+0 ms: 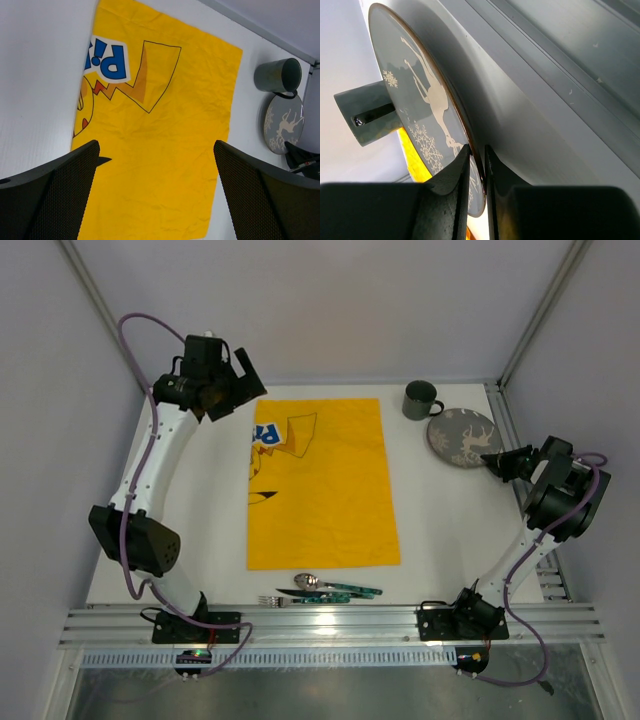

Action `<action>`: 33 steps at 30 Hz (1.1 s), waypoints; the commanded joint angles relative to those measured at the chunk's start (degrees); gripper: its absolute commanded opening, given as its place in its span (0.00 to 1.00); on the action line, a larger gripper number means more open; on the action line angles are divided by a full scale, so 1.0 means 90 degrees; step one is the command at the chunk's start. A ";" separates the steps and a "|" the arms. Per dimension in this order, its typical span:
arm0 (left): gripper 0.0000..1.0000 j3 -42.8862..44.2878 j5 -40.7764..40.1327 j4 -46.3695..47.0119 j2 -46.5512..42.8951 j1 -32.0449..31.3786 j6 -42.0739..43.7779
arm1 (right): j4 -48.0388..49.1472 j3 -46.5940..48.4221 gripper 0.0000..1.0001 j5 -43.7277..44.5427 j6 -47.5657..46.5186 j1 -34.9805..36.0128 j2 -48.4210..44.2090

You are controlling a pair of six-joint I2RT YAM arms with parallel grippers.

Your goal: Set the dinner table for one person

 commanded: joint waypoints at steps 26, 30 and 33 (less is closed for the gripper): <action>0.99 -0.0606 0.1031 0.0726 -0.0117 0.0005 -0.0124 | 0.1522 -0.2916 0.03 -0.0482 0.0538 0.0089 -0.3085; 0.99 -0.0635 0.1177 0.0726 -0.0010 -0.0004 -0.0115 | 0.1620 -0.3219 0.03 -0.0580 0.0509 0.0118 -0.3476; 0.99 -0.0694 0.1236 0.0707 0.0068 -0.0004 -0.0066 | 0.1620 -0.3346 0.03 -0.0619 0.0412 0.0254 -0.3788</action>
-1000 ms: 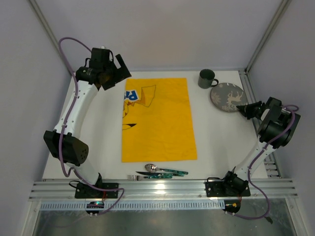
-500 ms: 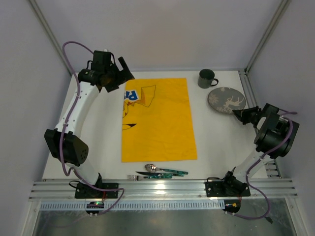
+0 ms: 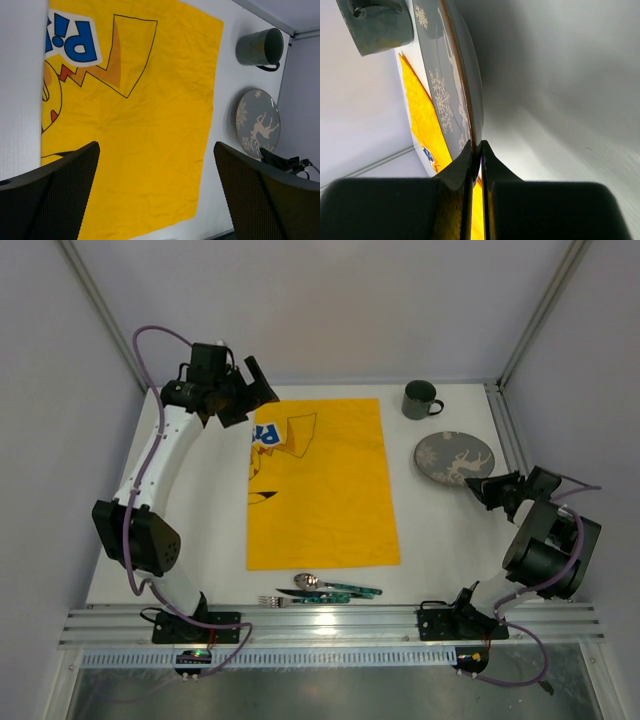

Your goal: Set the dinner table for one person

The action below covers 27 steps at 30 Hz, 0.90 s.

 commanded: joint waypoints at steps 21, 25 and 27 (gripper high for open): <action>0.99 -0.0458 0.0080 0.0253 0.0464 -0.0149 0.0334 | 0.0894 0.0859 0.03 -0.0088 0.0101 0.3174 -0.0850; 0.99 -0.0429 -0.0096 0.0155 0.0454 -0.0149 0.0392 | 0.0992 0.1064 0.03 0.0039 0.0169 0.3808 -0.0518; 0.99 -0.0400 -0.0194 0.0126 0.0435 -0.0149 0.0432 | 0.1002 0.1200 0.03 0.0078 0.0160 0.4169 -0.0323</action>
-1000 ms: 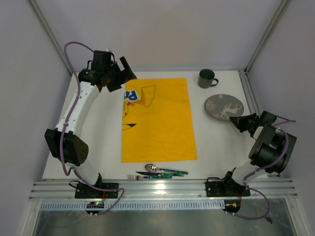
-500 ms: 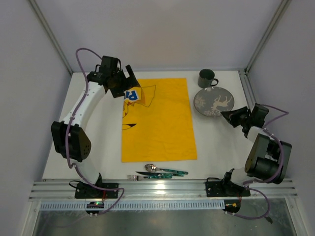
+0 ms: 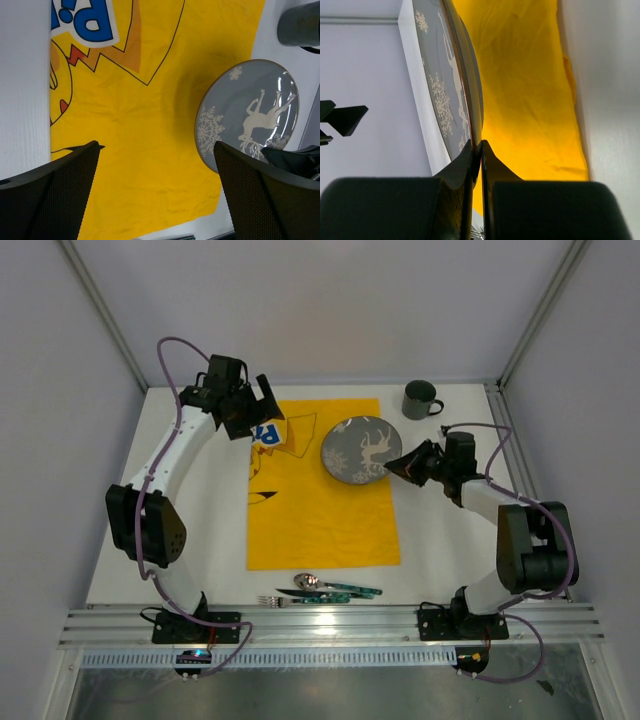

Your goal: Set the dinner table for one person

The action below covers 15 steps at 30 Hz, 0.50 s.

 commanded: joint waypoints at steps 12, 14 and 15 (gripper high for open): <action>0.99 0.0264 -0.0438 -0.0188 -0.0039 -0.0017 0.0284 | 0.1212 0.0892 0.03 0.0050 0.0370 0.1464 0.1106; 0.99 0.0264 -0.0448 -0.0198 -0.0029 -0.0017 0.0294 | 0.1212 0.0931 0.03 0.0059 0.0370 0.1639 0.1204; 0.99 0.0264 -0.0448 -0.0208 -0.0010 -0.0017 0.0294 | 0.1222 0.0960 0.03 0.0069 0.0379 0.1698 0.1253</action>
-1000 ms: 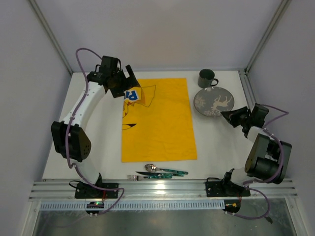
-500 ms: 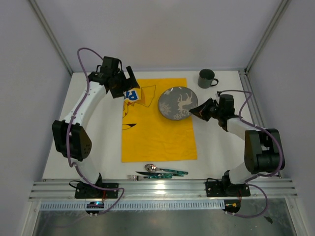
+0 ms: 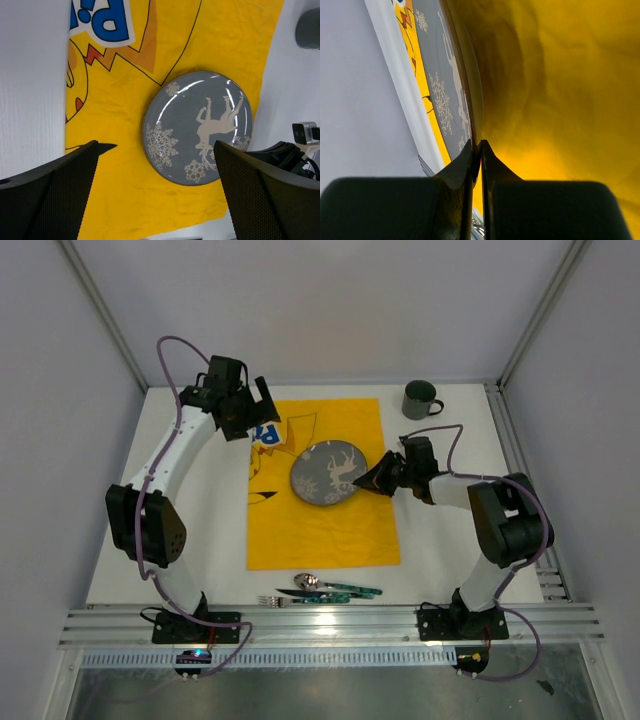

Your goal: Set the dinner table for one person

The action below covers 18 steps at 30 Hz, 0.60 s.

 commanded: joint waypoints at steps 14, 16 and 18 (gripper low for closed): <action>0.99 0.0242 -0.0116 -0.0050 0.0019 -0.0017 0.0131 | 0.1157 0.0624 0.03 -0.0281 0.0248 0.0508 0.0306; 0.99 0.0233 -0.0116 -0.0050 0.0010 -0.0017 0.0131 | 0.1167 0.0633 0.03 -0.0300 0.0248 0.0508 0.0335; 0.99 0.0232 -0.0135 -0.0050 0.0000 -0.0017 0.0131 | 0.1167 0.0634 0.03 -0.0320 0.0239 0.0518 0.0384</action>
